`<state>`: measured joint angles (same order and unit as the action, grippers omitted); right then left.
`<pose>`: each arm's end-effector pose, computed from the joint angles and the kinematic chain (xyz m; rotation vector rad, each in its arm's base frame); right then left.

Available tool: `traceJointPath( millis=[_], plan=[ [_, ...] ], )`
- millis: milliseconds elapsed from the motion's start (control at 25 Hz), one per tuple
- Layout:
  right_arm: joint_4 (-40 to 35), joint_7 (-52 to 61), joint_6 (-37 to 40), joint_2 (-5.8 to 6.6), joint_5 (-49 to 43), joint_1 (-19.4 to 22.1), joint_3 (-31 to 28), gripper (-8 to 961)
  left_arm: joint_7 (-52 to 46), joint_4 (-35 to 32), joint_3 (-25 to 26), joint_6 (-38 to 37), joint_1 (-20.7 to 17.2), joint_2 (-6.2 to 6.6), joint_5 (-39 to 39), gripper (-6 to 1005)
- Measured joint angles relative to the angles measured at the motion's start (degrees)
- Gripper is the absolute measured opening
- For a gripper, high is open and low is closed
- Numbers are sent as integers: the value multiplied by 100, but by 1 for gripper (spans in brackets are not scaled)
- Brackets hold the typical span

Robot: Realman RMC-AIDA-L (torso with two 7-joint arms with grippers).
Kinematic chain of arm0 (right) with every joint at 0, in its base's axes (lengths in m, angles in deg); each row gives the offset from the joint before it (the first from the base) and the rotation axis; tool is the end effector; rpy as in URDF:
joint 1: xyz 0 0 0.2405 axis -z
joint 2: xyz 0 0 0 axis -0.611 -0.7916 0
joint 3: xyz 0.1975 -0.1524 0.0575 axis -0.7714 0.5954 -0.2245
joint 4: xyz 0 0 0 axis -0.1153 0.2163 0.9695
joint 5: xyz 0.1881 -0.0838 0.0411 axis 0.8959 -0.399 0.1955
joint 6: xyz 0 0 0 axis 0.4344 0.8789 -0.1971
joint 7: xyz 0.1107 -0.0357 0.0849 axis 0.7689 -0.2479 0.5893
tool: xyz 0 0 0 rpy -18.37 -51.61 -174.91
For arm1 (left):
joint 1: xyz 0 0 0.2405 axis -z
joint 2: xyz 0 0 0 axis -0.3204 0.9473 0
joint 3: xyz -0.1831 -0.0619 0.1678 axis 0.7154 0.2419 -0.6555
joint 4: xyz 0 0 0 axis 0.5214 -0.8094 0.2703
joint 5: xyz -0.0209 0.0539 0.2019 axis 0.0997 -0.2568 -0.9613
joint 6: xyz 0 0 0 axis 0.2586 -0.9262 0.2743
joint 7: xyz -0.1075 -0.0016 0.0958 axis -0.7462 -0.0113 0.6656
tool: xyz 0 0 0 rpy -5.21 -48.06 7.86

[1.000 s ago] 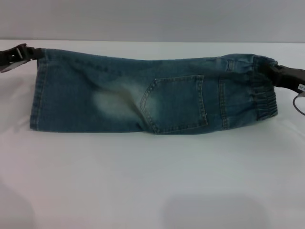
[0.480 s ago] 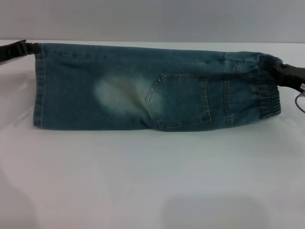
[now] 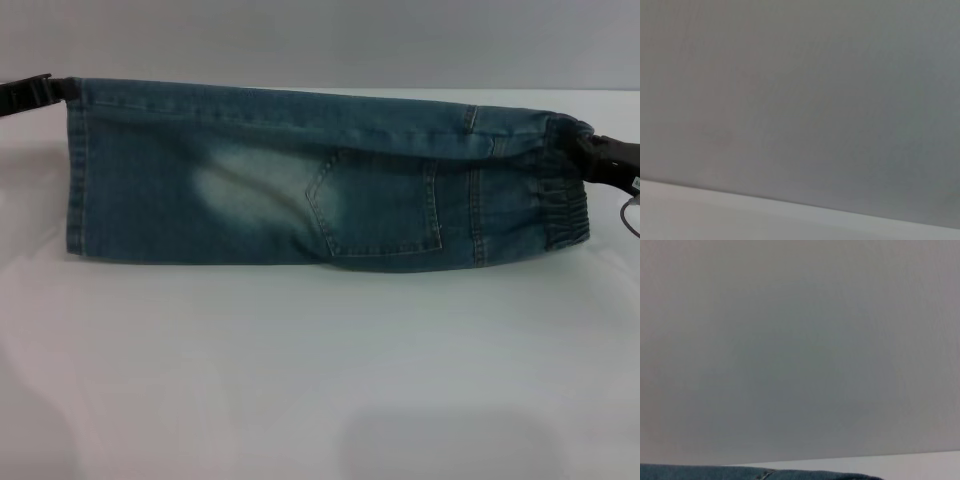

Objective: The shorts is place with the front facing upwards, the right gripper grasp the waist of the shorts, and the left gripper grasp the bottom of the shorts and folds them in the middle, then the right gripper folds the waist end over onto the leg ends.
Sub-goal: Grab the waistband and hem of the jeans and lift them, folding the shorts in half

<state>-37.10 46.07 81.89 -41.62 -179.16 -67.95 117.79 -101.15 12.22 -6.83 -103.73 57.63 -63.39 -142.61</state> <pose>0.3259 0.3780 0.0136 -1.9580 1.0019 0.7376 -0.3042 0.4299 0.0936 -1.9400 -1.2867 -0.5614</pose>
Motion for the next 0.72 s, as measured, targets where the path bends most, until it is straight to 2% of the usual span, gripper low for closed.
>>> traceJointPath(
  millis=[480, 720],
  plan=[
    [-56, -3, -2, 15, 8, -100, 34, 52, 312, -55, 3, 6, 80, -42, 4, 116],
    [-77, -3, -33, 30, -32, -190, 84, 56, 568, -62, 3, 159, 99, -133, 7, 119]
  ],
)
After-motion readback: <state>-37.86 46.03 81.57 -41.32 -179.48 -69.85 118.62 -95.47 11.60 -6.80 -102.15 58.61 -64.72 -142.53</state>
